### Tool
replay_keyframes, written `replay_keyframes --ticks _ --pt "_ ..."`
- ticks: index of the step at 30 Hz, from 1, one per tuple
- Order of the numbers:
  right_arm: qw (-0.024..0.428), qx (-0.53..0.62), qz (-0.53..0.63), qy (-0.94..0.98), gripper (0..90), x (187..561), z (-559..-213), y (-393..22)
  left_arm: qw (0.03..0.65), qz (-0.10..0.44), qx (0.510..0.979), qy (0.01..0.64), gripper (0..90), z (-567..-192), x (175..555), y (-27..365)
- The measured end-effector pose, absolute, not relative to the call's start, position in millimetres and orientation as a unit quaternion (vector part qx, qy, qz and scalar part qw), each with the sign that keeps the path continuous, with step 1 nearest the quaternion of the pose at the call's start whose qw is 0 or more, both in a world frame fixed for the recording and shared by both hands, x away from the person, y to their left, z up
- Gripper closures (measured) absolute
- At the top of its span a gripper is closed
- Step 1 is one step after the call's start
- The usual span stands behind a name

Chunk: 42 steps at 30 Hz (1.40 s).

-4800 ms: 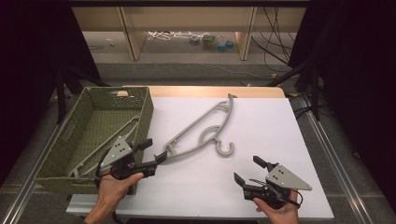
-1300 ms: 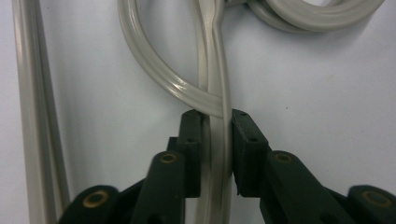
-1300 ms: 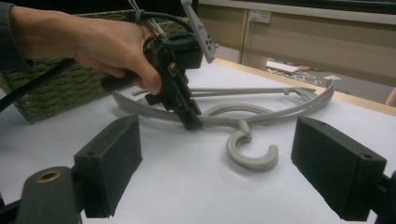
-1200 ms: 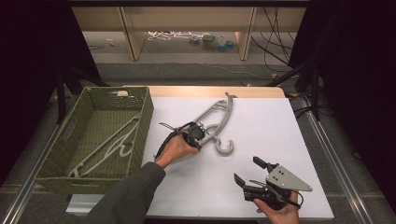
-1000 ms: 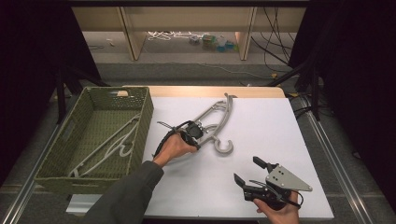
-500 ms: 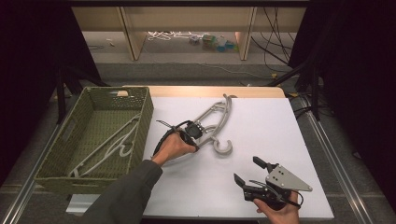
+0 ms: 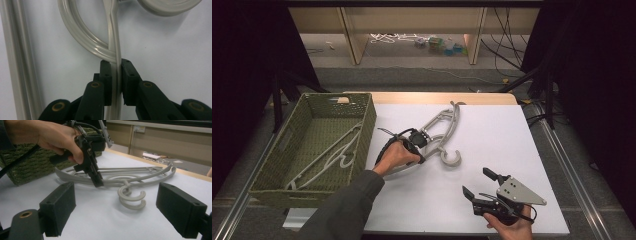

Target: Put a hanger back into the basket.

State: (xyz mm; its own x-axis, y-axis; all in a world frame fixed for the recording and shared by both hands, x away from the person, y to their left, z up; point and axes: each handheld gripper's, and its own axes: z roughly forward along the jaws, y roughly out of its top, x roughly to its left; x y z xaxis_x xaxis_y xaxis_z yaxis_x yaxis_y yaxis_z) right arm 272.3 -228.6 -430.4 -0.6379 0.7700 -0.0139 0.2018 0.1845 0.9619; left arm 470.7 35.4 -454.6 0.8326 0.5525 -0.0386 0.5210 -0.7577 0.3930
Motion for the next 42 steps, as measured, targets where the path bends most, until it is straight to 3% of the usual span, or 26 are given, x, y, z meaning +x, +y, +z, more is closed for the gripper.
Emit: replay_keyframes --ticks 22,42 --pt "0.259 0.338 0.544 0.723 16.8 272 -430 -229 0.2 0.032 0.938 0.282 80.8 -450 468 35" --pt "0.26 0.335 0.544 0.724 16.8 272 -431 -228 0.32 0.025 0.891 0.32 81.3 -391 464 73"
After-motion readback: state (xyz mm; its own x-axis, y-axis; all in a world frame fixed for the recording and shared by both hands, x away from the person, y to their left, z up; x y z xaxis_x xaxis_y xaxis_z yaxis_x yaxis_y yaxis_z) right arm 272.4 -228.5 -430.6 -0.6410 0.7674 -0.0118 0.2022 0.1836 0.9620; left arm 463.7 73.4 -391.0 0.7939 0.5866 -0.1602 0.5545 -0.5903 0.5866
